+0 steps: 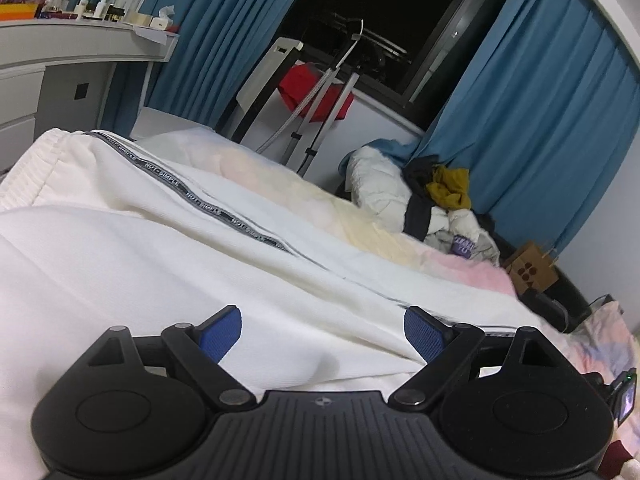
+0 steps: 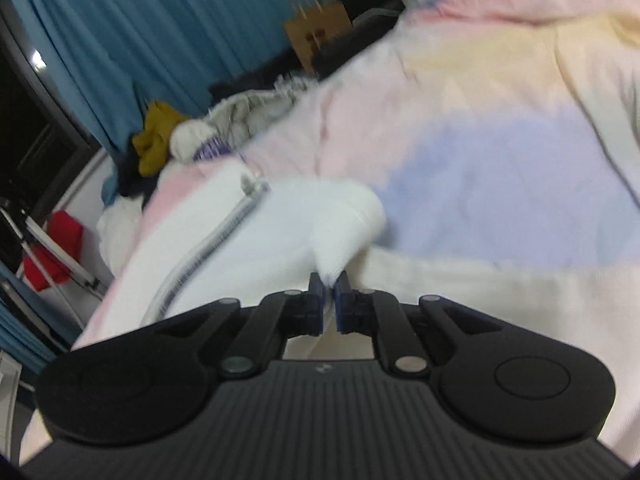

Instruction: Fold clothes

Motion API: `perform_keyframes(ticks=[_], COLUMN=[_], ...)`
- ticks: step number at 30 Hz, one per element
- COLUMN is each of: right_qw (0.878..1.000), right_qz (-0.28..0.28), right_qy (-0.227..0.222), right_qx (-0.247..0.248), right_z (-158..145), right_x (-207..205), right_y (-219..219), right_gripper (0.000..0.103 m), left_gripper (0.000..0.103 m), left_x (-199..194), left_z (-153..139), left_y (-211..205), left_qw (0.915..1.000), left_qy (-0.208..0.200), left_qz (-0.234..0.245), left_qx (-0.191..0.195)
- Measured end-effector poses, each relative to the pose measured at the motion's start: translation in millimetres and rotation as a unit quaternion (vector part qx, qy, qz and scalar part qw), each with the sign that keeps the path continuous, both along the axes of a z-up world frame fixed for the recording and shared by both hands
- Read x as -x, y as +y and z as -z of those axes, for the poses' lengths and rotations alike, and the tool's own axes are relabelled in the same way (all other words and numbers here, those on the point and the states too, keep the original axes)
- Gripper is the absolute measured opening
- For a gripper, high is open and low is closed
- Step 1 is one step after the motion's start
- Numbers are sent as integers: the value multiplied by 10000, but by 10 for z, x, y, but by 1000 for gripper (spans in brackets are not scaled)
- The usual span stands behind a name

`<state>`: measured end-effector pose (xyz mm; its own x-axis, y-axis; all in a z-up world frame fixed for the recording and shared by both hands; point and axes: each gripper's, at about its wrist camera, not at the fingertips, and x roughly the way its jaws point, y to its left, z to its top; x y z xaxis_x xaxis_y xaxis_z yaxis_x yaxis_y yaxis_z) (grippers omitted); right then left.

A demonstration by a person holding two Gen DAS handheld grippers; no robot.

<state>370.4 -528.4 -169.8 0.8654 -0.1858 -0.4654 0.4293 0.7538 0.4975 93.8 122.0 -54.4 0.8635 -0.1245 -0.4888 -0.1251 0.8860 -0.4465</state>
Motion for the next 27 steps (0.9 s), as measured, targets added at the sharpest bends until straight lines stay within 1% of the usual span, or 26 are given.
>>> perform_keyframes(ticks=[5,9,14,16,17,21,23,25,27], right_qw=[9992,9975,9910,9895,9897,9885,9885,9893,9902], right_qz=[-203,-371,-1026,-1211,-1238,-1364,-1394,-1369,-1314], right_qy=[318,564,578,588,611,554,470,402,420], right_qx=[105,195,628,535,371,336,356,305,209], right_z=[48,81,-206,-242,-241,-328,-374,-384,-359], right_x=[246,449,1144,1403,1527,1762,1785,1801,1786], right_y=[79,149,655,767,784,876,884,863,813], right_gripper=[11,12,12,12,13,13,17,33,38], left_gripper=[90,90,90,90,90,91,92,93,94], left_x=[-54,-7,152,264,331,629,831,1013,1199], left_z=[-19,-45,-99,-148,-188,-382,-480,-541,-563], left_y=[12,8,40,88,132,346,484,618,763], left_qw=[9998,9996,9993,9994,9994,9988,9973,9951,9912], left_qy=[158,189,290,300,305,230,147,139,284], left_qz=[-9,18,0,-72,-128,-415,-669,-915,-1190], left_qx=[-100,-205,-220,-184,-139,118,256,351,506])
